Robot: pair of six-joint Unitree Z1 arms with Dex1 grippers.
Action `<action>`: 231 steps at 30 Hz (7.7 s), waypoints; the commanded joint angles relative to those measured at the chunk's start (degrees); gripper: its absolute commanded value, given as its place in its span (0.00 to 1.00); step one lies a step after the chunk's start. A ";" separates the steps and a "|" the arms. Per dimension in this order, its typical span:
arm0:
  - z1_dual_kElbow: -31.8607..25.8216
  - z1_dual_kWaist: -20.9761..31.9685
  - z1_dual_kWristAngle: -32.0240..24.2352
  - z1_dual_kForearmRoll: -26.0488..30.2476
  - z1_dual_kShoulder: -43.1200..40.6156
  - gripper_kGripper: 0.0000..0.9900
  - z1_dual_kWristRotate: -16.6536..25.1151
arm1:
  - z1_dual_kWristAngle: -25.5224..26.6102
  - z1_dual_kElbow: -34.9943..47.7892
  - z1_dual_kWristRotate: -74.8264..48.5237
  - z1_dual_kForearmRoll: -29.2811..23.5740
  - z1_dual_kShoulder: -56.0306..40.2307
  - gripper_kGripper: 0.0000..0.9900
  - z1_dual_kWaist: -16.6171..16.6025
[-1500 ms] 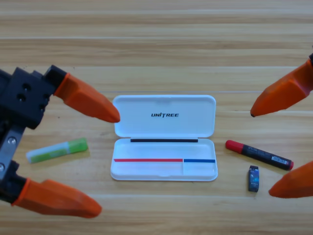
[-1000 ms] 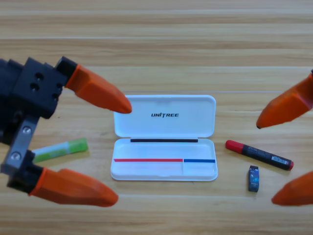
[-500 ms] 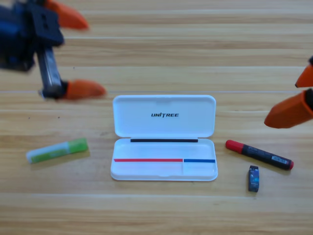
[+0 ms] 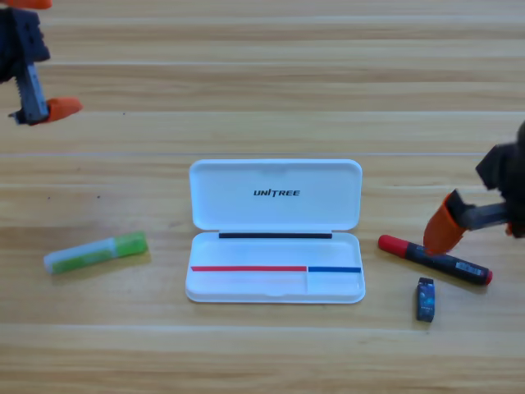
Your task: Clean up eraser and pencils
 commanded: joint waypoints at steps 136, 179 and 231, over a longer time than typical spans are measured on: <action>-18.70 12.55 -38.88 29.54 20.88 0.00 1.80 | 4.52 -37.82 -68.85 20.49 38.61 0.00 6.86; -21.33 -0.11 -32.37 30.77 24.75 0.00 -1.45 | 5.23 -22.96 -69.29 20.40 15.06 0.83 1.06; -28.89 -6.87 -30.44 26.91 42.59 0.00 -10.06 | 4.52 -15.58 -76.67 11.97 19.10 0.00 -9.40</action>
